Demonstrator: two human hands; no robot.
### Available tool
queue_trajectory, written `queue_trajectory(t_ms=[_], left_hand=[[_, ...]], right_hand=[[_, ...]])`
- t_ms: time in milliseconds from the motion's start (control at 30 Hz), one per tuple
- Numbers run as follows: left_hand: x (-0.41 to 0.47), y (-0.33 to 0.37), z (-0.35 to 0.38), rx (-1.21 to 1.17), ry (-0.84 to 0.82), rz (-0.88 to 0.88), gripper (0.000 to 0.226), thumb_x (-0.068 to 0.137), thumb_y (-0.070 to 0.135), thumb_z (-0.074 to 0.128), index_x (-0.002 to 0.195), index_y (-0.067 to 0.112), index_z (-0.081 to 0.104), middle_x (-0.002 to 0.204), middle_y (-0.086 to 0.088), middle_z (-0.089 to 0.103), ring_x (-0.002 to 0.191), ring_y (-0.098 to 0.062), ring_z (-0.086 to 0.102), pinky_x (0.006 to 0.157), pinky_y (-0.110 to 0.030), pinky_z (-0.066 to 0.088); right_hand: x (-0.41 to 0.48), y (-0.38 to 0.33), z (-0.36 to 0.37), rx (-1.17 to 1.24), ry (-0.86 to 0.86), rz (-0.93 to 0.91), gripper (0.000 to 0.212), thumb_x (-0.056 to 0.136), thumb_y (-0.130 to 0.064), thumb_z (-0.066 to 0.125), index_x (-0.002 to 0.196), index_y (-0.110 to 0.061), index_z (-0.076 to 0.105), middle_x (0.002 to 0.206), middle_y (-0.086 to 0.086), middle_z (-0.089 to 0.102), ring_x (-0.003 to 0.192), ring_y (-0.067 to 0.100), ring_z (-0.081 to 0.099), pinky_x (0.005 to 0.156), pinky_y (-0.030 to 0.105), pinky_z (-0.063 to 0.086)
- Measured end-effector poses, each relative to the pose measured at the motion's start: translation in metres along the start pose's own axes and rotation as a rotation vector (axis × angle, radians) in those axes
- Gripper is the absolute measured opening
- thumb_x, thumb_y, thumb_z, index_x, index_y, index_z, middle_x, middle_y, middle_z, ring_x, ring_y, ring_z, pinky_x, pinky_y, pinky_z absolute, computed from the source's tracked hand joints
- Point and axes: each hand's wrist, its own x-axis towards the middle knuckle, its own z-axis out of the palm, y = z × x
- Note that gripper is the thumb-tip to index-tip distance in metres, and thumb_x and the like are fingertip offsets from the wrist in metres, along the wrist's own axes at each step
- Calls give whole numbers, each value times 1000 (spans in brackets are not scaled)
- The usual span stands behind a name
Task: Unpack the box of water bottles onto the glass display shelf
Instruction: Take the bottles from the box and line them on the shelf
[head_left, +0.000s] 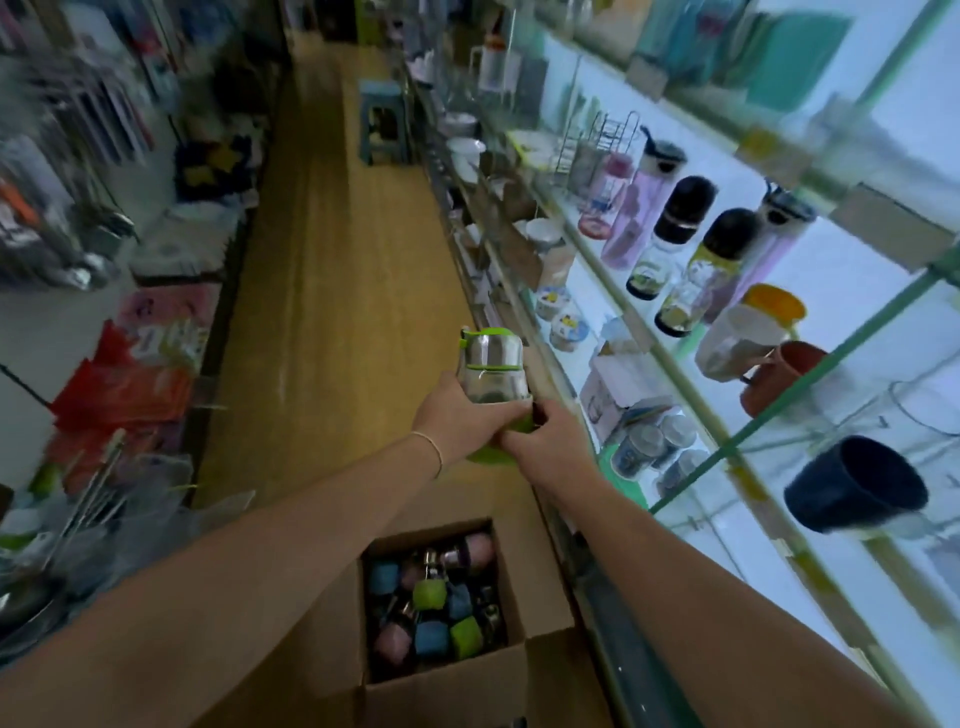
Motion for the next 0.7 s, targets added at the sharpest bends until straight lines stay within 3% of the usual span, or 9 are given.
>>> queue_trajectory(t_ms=[100, 167, 233, 333, 433, 533, 633, 700], left_hand=[[-7, 24, -9, -10, -46, 125, 51, 60, 55, 86, 91, 32, 53, 93, 11, 65, 90, -11, 64, 81, -33, 56], [-13, 42, -11, -19, -97, 217, 70, 51, 65, 84, 107, 31, 57, 100, 10, 68, 92, -9, 66, 84, -35, 58], [-20, 61, -8, -23, -133, 290, 84, 44, 71, 82, 113, 30, 56, 103, 10, 68, 94, -9, 66, 85, -37, 58], [-37, 92, 0, 25, -197, 385, 76, 51, 69, 81, 106, 25, 53, 100, 7, 64, 91, -10, 64, 80, -35, 58], [-58, 124, 13, 52, -234, 501, 72, 59, 66, 80, 105, 19, 50, 94, 5, 60, 84, -10, 61, 67, -29, 54], [-84, 157, 32, 8, -272, 603, 67, 62, 61, 82, 101, 18, 49, 88, 6, 57, 81, -11, 60, 60, -23, 45], [-115, 193, 53, -1, -292, 704, 63, 62, 59, 82, 94, 18, 47, 84, 6, 56, 73, -6, 55, 56, -22, 41], [-136, 218, 70, -13, -314, 765, 66, 59, 63, 82, 94, 19, 47, 89, 4, 59, 78, -8, 57, 62, -25, 47]], right_hand=[[-15, -20, -17, 25, 86, -27, 51, 52, -45, 74, 98, -24, 64, 89, -6, 70, 82, 13, 67, 72, 39, 59], [-26, -30, -31, 30, 155, -40, 55, 47, -50, 70, 96, -25, 64, 88, -6, 70, 81, 15, 68, 73, 42, 60], [-37, -37, -48, 43, 228, -52, 49, 51, -47, 72, 93, -23, 65, 85, -4, 70, 80, 15, 67, 67, 36, 58], [-59, -47, -82, 71, 330, -67, 32, 65, -26, 81, 92, -20, 64, 83, -4, 68, 76, 13, 65, 56, 21, 48], [-81, -54, -117, 54, 411, -86, 46, 53, -38, 78, 95, -21, 66, 87, -2, 71, 80, 15, 69, 70, 33, 60], [-107, -57, -154, 55, 496, -111, 56, 46, -45, 71, 96, -21, 68, 89, -2, 73, 81, 17, 70, 75, 42, 61], [-138, -61, -195, 31, 613, -132, 43, 58, -32, 80, 98, -20, 69, 88, -4, 73, 81, 13, 69, 72, 33, 59], [-160, -62, -225, 1, 682, -141, 34, 66, -25, 82, 98, -21, 70, 86, -6, 72, 79, 11, 68, 66, 26, 56]])
